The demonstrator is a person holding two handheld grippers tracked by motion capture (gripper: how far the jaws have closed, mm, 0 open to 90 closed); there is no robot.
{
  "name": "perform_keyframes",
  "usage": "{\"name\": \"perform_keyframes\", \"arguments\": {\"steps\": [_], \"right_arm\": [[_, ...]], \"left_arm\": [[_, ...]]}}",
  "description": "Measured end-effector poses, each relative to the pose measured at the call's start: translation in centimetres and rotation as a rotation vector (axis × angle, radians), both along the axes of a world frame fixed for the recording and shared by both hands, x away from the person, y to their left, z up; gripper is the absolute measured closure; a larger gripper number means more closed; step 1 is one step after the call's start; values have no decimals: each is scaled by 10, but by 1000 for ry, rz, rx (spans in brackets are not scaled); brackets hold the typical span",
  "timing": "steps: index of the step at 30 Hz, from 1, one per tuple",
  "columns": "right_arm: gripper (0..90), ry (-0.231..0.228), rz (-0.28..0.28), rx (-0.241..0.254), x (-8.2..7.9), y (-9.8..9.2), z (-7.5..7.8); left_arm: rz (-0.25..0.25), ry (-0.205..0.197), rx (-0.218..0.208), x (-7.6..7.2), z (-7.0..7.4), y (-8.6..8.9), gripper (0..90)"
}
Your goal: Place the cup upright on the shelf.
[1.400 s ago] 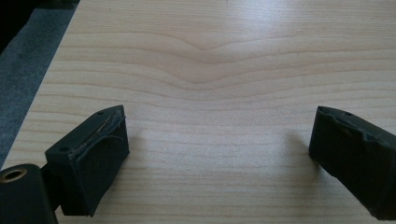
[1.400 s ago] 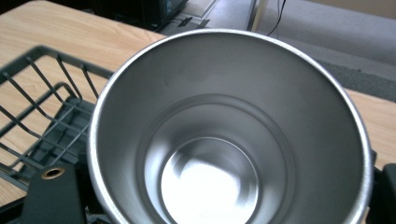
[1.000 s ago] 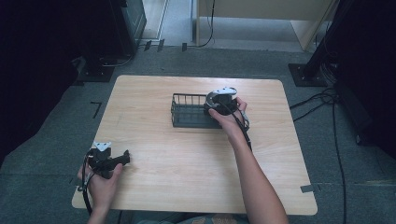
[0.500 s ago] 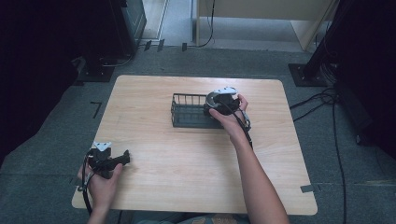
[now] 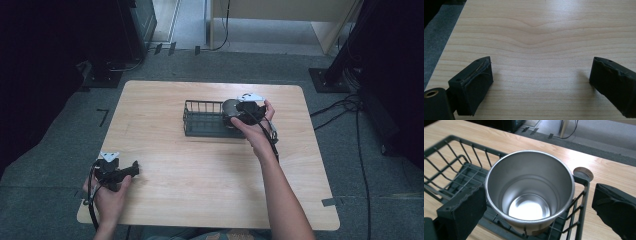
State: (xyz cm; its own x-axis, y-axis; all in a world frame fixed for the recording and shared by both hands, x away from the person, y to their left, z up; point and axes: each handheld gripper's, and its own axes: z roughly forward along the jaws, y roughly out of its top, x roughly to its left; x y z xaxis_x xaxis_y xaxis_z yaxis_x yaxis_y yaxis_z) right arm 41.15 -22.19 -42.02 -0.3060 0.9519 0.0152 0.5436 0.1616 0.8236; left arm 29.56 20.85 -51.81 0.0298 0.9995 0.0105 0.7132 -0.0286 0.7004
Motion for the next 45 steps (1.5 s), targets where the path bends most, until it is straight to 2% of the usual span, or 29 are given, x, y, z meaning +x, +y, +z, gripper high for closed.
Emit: {"name": "perform_keyframes", "arguments": {"steps": [11, 18, 26, 45], "right_arm": [[0, -47, -14, 38, -19, -21, 14], [0, -53, -21, 44, -33, -33, 16], [0, -53, -44, 51, -49, -49, 12], [0, -30, -96, 42, -81, -85, -8]], "left_arm": [[0, 1, 0, 0, 0, 0, 51], [0, -1, 0, 0, 0, 0, 51], [0, -1, 0, 0, 0, 0, 51], [-1, 0, 1, 0, 0, 0, 51]]}}
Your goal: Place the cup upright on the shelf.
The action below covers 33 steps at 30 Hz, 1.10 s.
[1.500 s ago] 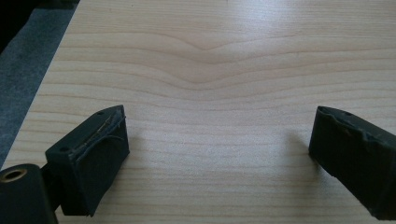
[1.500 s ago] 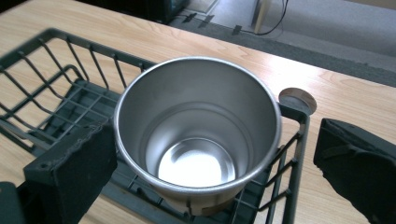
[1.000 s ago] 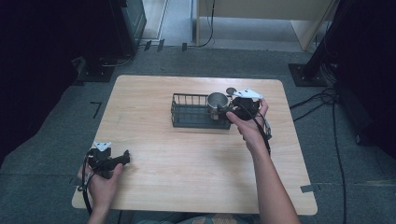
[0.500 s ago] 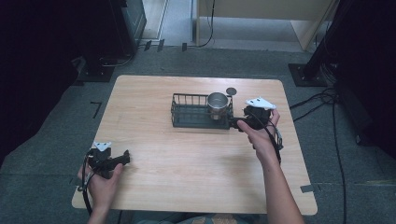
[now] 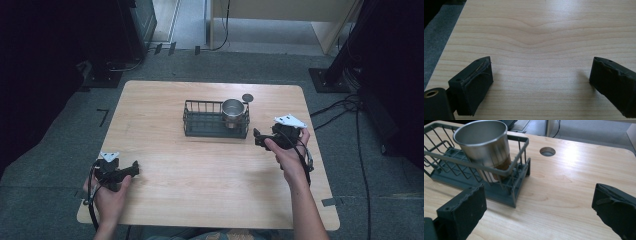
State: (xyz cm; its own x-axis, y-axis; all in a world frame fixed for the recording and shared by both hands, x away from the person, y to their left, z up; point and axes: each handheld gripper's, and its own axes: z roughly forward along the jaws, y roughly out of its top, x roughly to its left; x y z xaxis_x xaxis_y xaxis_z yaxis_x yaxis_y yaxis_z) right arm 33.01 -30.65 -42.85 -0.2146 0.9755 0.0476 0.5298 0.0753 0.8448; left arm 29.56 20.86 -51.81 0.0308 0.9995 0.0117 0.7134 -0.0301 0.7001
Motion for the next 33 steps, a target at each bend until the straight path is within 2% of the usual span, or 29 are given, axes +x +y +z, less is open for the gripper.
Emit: {"name": "perform_keyframes", "arguments": {"steps": [19, 33], "right_arm": [[0, 39, -52, 5, -33, -30, -26], [0, 84, -98, 4, -52, -46, -54]], "left_arm": [[0, 0, 0, 0, 0, 0, 51], [0, 0, 0, 0, 0, 0, 51]]}}
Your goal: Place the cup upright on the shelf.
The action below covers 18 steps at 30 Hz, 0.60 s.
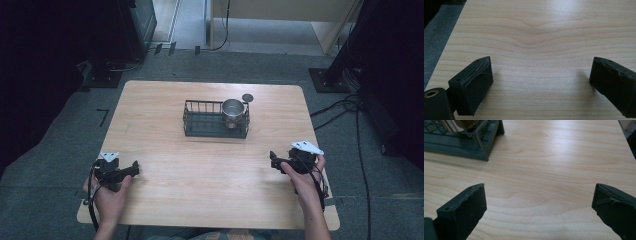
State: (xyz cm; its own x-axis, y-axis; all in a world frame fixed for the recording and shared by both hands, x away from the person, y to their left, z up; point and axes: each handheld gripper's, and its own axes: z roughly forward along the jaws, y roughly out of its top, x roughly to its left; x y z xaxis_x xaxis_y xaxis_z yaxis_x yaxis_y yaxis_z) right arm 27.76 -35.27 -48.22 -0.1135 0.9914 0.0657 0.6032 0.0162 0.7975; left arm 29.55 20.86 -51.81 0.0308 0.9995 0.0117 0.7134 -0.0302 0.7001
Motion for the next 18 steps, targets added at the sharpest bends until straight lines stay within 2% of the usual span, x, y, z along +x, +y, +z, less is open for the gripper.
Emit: {"name": "perform_keyframes", "arguments": {"steps": [18], "right_arm": [[0, 38, -56, 3, -29, -27, -17]], "left_arm": [[0, 0, 0, 0, 0, 0, 51]]}}
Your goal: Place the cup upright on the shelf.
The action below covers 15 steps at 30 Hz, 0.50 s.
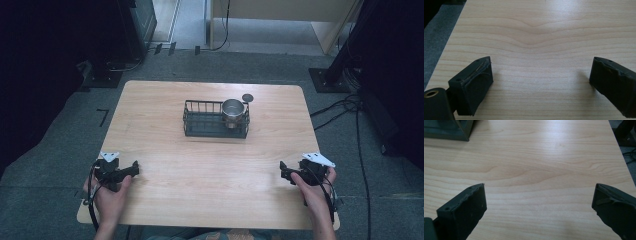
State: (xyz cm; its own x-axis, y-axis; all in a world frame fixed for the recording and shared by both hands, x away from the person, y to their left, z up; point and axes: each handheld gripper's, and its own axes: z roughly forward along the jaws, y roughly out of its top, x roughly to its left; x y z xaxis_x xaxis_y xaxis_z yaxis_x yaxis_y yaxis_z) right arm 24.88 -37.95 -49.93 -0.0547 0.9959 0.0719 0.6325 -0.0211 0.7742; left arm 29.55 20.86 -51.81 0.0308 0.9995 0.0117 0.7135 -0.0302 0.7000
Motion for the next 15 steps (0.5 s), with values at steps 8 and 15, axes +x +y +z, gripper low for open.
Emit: {"name": "perform_keyframes", "arguments": {"steps": [8, 15], "right_arm": [[0, 15, -22, 0, -9, -8, -7], [0, 28, -36, -4, -17, -15, -13]], "left_arm": [[0, 0, 0, 0, 0, 0, 51], [0, 0, 0, 0, 0, 0, 51]]}}
